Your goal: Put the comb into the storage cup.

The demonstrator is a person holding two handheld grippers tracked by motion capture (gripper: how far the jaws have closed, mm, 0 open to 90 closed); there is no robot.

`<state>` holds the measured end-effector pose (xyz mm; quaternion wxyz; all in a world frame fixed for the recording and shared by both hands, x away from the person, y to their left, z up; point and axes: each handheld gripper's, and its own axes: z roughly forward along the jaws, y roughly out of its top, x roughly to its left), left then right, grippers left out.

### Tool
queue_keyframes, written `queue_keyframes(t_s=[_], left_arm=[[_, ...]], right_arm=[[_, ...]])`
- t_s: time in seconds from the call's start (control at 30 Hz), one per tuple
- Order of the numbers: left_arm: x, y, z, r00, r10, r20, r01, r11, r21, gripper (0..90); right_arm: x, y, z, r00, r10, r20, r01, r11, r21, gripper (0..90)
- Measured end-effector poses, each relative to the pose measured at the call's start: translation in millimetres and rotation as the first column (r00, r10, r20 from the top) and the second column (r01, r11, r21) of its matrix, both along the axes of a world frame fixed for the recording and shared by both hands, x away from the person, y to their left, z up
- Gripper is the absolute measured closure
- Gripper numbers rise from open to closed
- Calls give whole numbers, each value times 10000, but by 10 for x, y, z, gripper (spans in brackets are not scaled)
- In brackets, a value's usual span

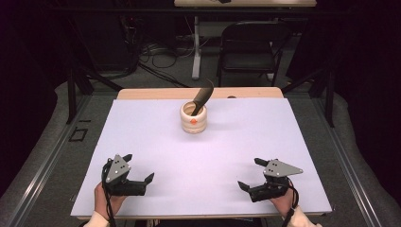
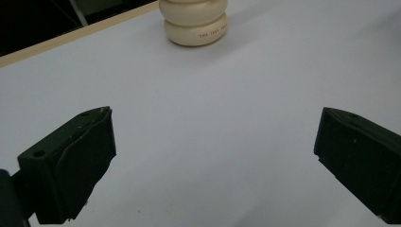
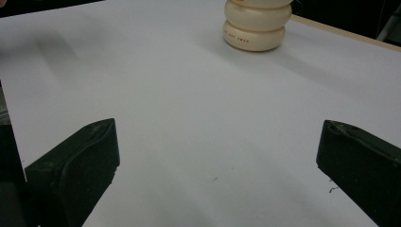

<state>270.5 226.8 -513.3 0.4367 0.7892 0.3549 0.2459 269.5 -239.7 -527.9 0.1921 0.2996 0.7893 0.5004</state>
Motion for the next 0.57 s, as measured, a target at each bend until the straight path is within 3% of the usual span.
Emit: queue_keyframes(t_s=[0.37, 0.57], left_arm=[[-108, 14, -65, 9995, 155, 272, -156, 9999, 44, 0], [-92, 14, -97, 9995, 54, 298, -59, 9999, 147, 0]], right_arm=[[-1, -4, 3, 10000, 9, 75, -9, 10000, -8, 0], [0, -6, 6, 9999, 52, 138, -52, 10000, -19, 0]])
